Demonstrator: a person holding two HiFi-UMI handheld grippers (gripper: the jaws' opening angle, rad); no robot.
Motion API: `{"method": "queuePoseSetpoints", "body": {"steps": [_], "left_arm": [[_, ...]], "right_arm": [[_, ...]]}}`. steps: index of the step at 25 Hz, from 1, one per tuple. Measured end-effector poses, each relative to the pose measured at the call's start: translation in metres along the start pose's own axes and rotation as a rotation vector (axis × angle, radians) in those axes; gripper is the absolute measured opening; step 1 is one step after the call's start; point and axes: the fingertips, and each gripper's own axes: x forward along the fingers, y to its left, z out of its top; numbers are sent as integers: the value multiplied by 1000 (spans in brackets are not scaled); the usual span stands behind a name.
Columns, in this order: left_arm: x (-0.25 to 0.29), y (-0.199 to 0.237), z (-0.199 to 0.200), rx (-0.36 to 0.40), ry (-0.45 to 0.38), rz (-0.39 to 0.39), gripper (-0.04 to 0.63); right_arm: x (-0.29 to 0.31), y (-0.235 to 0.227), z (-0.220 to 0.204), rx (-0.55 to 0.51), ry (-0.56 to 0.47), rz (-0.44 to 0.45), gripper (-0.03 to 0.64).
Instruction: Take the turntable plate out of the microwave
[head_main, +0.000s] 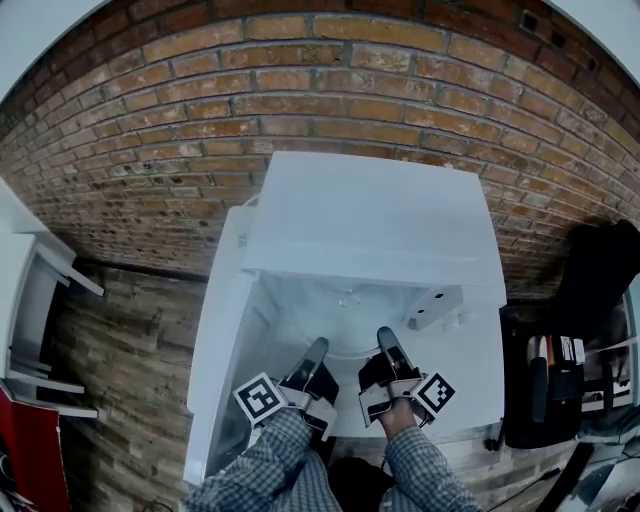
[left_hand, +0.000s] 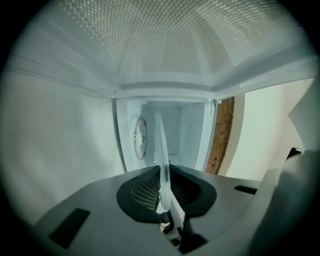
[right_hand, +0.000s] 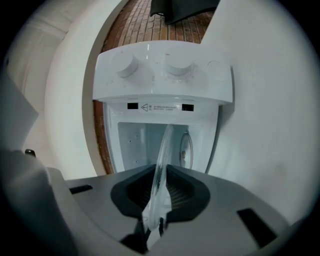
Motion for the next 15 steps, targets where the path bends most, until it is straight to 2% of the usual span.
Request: {"method": "queuePoseSetpoints", "body": {"steps": [15], "left_arm": [[-76, -36, -69, 9, 2, -67, 52]], "right_arm": [[-104, 31, -21, -16, -6, 20, 54]]}}
